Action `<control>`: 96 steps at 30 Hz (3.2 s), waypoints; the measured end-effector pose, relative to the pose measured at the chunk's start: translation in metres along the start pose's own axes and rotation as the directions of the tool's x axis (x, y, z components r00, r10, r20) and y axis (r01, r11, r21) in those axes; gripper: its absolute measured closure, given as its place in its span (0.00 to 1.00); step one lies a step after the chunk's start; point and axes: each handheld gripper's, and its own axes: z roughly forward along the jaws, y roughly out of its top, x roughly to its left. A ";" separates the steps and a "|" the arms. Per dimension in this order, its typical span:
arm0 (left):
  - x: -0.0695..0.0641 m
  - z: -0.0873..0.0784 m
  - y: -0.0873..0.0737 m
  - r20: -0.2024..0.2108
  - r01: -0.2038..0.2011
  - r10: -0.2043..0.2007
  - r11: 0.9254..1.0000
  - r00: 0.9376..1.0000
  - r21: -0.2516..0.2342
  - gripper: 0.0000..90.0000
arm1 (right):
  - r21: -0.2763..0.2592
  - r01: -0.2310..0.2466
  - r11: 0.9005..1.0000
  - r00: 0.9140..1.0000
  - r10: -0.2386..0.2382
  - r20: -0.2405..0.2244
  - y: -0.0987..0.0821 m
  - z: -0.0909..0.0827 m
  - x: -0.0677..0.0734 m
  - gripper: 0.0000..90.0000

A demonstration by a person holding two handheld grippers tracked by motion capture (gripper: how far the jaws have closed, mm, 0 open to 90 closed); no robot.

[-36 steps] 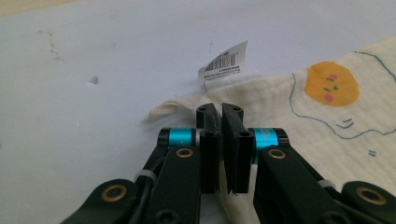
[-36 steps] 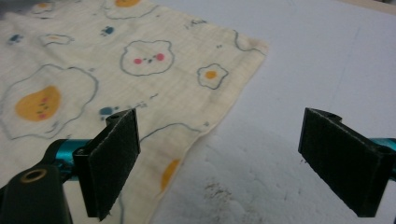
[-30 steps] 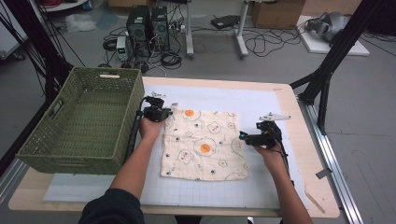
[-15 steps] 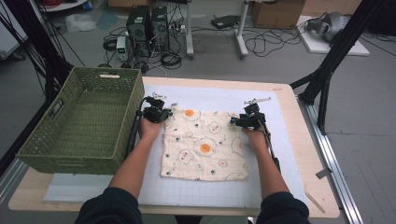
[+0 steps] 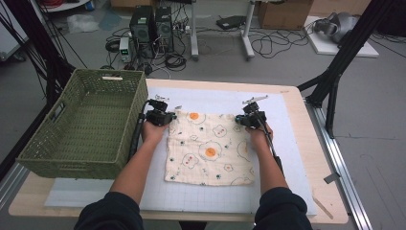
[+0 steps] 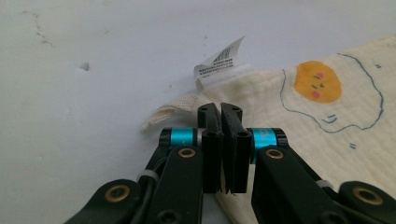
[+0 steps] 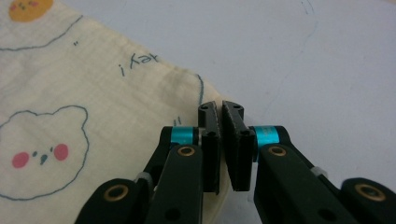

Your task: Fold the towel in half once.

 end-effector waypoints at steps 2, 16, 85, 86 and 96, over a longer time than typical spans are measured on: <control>0.000 -0.002 0.001 0.000 -0.009 0.009 1.000 1.000 -0.022 0.97 | -0.010 0.011 1.000 1.000 -0.011 0.006 0.001 -0.002 0.001 0.96; 0.007 -0.022 0.013 0.043 0.032 -0.024 0.978 0.999 -0.205 0.97 | -0.229 -0.081 0.970 0.997 0.080 -0.016 0.009 -0.023 -0.012 0.96; -0.050 -0.145 -0.119 0.254 -0.105 0.150 0.977 0.955 -0.184 0.73 | -0.151 0.150 0.977 0.962 -0.180 -0.207 -0.128 -0.133 0.071 0.94; -0.048 -0.146 -0.119 0.248 -0.093 0.138 0.978 0.959 -0.187 0.71 | -0.146 0.149 0.978 0.959 -0.179 -0.218 -0.129 -0.134 0.072 0.93; -0.044 -0.148 -0.114 0.239 -0.047 0.096 0.978 0.966 -0.204 0.61 | -0.246 0.057 0.968 0.961 -0.120 -0.250 -0.131 -0.158 0.061 0.72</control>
